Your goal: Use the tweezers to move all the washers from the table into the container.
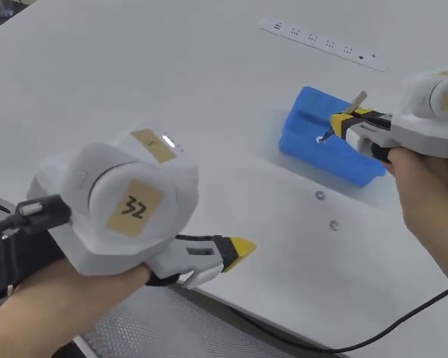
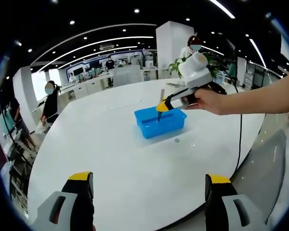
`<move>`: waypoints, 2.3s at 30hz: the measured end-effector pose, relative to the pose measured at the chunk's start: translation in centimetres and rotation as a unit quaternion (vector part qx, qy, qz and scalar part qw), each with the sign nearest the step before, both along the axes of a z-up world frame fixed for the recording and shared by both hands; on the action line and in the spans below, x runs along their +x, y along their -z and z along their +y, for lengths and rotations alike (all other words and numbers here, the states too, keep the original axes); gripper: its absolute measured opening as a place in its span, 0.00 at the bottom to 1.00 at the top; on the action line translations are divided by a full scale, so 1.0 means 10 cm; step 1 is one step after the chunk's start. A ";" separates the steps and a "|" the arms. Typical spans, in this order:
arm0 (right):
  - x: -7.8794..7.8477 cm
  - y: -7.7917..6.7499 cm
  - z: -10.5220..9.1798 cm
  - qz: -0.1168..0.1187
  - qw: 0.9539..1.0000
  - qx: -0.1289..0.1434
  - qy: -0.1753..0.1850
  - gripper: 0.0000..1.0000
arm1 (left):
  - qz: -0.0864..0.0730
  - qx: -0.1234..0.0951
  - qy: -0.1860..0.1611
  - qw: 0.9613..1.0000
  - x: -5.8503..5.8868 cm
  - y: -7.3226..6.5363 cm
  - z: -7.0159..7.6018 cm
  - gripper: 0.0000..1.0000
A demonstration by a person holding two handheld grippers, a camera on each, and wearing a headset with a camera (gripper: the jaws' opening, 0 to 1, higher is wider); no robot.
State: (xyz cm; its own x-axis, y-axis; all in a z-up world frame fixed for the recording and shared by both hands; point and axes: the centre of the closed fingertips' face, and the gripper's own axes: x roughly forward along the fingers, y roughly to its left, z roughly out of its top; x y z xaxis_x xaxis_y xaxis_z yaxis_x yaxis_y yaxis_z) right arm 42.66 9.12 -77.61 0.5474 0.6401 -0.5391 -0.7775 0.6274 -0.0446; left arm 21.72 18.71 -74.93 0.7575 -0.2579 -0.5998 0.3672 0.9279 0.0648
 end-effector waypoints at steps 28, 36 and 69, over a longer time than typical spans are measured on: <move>0.03 0.28 -0.03 0.020 1.000 -0.018 0.010 0.03 | 0.001 0.003 -0.002 1.000 0.00 0.01 0.03 0.99; 0.12 0.29 -0.02 0.029 0.999 -0.006 0.015 0.03 | 0.002 0.004 -0.003 1.000 0.01 0.00 0.04 0.99; 0.07 0.14 -0.10 0.026 0.999 0.021 0.033 0.04 | 0.001 0.005 -0.003 1.000 0.00 -0.01 0.05 0.99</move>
